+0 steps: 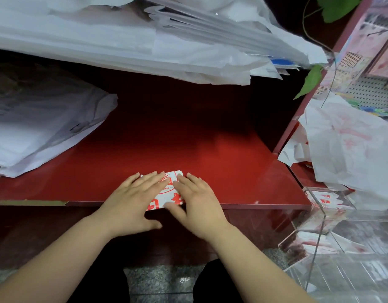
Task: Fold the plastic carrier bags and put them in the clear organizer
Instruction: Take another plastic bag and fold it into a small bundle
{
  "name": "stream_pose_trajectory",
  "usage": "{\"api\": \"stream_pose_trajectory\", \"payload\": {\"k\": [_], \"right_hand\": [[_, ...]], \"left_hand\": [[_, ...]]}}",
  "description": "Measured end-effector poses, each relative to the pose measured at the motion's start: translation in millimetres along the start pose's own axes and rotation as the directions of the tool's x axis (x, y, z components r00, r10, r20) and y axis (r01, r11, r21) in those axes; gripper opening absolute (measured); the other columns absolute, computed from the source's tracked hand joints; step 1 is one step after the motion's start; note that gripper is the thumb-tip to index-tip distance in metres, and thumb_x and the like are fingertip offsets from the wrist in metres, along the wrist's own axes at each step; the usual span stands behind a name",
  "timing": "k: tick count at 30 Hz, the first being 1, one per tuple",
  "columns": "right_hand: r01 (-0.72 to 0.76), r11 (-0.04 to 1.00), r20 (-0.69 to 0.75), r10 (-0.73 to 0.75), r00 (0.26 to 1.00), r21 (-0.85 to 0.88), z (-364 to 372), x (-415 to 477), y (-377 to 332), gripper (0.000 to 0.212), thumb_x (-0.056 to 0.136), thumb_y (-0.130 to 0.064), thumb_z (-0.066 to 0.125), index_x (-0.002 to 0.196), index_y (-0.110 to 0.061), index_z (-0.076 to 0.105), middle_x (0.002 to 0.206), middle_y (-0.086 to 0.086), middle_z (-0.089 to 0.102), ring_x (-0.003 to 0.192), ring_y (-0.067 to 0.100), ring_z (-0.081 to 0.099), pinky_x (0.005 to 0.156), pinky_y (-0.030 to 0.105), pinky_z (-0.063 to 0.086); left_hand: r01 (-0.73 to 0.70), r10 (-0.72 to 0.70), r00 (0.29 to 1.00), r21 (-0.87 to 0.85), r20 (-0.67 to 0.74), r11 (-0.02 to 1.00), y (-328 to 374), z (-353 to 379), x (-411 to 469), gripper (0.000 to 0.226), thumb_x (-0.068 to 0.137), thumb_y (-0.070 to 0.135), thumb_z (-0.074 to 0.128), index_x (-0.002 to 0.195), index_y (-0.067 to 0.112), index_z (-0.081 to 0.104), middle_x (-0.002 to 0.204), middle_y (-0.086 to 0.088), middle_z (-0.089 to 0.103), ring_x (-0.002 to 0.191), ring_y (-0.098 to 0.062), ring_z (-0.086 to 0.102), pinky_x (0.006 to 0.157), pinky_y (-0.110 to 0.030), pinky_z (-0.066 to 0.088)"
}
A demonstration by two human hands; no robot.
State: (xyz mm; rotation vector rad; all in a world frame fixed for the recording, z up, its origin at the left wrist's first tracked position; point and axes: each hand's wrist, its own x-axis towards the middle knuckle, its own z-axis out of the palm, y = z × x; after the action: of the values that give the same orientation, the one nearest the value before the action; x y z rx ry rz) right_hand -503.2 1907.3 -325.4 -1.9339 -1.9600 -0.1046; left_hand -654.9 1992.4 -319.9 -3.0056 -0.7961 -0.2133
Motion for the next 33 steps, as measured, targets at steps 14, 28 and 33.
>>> {"api": "stream_pose_trajectory", "payload": {"k": [14, 28, 33], "right_hand": [[0.142, 0.973, -0.124, -0.121, 0.985, 0.180, -34.1, -25.8, -2.2, 0.034, 0.071, -0.028, 0.045, 0.093, -0.011, 0.065, 0.086, 0.003, 0.069, 0.081, 0.023, 0.064, 0.079, 0.024, 0.042], [-0.258, 0.924, 0.229, 0.325, 0.918, -0.281, -147.5, -131.8, 104.7, 0.022, 0.092, -0.016, 0.044, 0.109, -0.015, 0.058, 0.106, 0.008, 0.063, 0.101, 0.027, 0.055, 0.068, 0.027, 0.029], [-0.586, 0.807, 0.070, 0.590, 0.804, -0.072, -176.7, -181.5, 166.5, 0.017, 0.086, -0.011, 0.053, 0.098, -0.009, 0.066, 0.095, 0.010, 0.066, 0.090, 0.025, 0.059, 0.068, 0.028, 0.037]], "left_hand": [[-0.225, 0.097, 0.883, -0.232, -0.460, 0.946, 32.9, -21.0, -11.3, 0.021, 0.077, 0.025, 0.047, 0.086, 0.023, 0.065, 0.071, 0.008, 0.068, 0.074, -0.005, 0.050, 0.068, -0.019, 0.036], [-0.332, 0.271, 0.932, -0.265, -0.243, 0.905, 213.9, -23.4, 90.7, 0.024, 0.086, 0.036, 0.052, 0.085, 0.019, 0.069, 0.079, 0.006, 0.066, 0.079, -0.014, 0.060, 0.065, -0.024, 0.040], [-0.239, 0.142, 0.963, -0.487, -0.228, 0.840, 260.3, -0.2, 116.5, 0.049, 0.092, 0.042, 0.050, 0.135, 0.022, 0.044, 0.140, 0.010, 0.041, 0.130, -0.009, 0.033, 0.101, -0.018, 0.023]]}}
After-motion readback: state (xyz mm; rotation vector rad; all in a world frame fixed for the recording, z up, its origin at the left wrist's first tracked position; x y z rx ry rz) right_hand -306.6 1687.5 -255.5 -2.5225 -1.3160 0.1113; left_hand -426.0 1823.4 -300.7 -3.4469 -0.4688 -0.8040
